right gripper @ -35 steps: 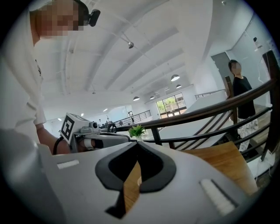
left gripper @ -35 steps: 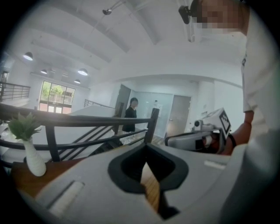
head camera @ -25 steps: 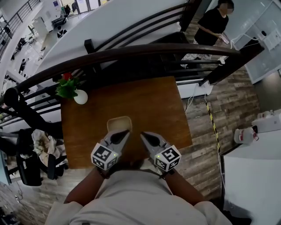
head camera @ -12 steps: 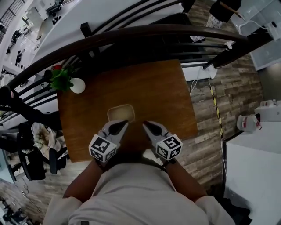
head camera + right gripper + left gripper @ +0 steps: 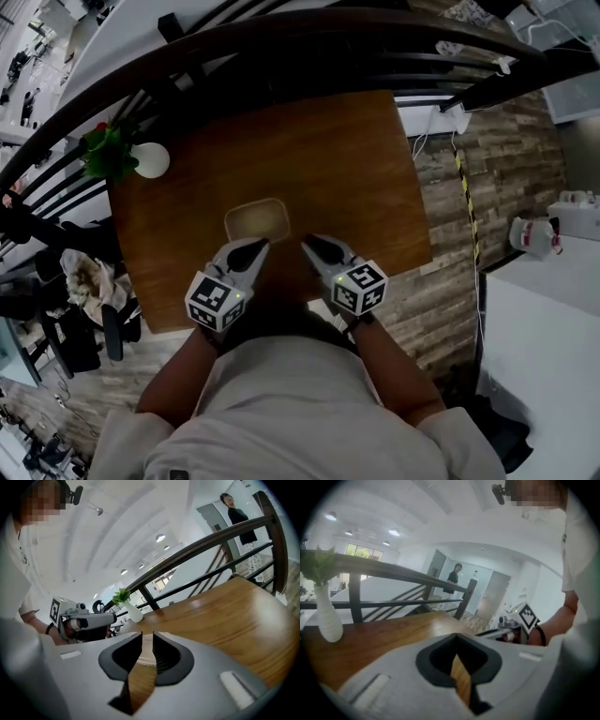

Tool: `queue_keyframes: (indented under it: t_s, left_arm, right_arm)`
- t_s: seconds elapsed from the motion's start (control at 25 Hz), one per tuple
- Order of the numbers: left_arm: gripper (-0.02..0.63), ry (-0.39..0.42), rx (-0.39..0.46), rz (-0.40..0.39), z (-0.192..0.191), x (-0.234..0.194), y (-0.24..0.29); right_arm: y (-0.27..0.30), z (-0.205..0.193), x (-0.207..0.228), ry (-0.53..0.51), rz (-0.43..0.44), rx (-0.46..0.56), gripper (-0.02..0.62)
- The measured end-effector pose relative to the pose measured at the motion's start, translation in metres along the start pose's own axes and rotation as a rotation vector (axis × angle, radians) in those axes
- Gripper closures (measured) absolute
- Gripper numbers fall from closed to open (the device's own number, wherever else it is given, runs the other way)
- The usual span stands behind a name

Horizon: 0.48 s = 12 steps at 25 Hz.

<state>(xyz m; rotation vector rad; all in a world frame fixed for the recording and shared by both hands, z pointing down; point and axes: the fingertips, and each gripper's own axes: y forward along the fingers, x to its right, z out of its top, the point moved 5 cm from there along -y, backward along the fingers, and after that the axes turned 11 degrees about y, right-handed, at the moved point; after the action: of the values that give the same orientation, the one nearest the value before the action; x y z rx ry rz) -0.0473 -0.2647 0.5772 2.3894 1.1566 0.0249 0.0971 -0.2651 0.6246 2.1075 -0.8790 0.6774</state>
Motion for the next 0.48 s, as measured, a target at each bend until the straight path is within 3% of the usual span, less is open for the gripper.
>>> queue_keyframes:
  t_s: [0.48]
  left_arm:
    - [0.603, -0.047, -0.07, -0.015, -0.045, -0.019, 0.019]
  right_arm:
    - [0.039, -0.044, 0.044, 0.138, 0.002, -0.089, 0.514]
